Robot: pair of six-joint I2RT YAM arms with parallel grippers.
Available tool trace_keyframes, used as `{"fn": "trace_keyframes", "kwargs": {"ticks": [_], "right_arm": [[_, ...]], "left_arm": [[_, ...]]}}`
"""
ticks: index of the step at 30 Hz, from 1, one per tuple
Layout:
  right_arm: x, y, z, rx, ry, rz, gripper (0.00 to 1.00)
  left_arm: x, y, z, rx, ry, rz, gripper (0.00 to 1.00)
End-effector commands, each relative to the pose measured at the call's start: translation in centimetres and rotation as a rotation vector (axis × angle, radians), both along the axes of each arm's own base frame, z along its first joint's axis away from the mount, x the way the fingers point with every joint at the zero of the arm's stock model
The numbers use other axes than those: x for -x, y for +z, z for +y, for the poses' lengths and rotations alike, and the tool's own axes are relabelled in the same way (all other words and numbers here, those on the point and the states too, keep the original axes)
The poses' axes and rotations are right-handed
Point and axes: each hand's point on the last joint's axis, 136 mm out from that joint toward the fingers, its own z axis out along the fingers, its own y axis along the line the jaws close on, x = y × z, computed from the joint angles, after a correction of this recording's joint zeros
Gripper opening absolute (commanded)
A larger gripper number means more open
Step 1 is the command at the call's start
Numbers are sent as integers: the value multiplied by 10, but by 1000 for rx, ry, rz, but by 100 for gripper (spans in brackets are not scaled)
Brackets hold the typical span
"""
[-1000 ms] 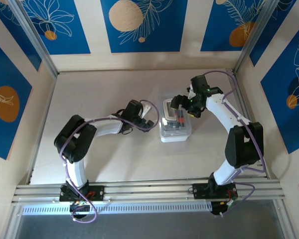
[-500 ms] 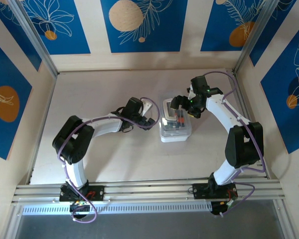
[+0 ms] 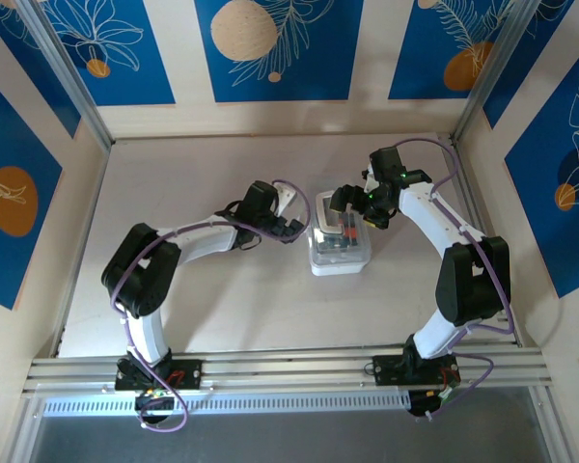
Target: Pack the tool kit
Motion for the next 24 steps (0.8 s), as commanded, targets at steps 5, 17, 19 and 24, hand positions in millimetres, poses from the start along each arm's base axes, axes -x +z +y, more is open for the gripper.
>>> {"fn": "trace_keyframes", "kwargs": {"ticks": [5, 17, 19, 24], "right_arm": [[8, 3, 4, -36, 20, 2, 97], [12, 2, 18, -92, 46, 7, 97], [13, 1, 24, -118, 52, 10, 97], [17, -7, 39, -161, 75, 26, 98]], "left_arm": [[-10, 6, -10, 46, -4, -3, 100], [-9, -32, -15, 73, 8, 61, 100], [-9, -38, -15, 80, 11, 68, 100], [-5, -51, -16, 125, 4, 85, 100]]}}
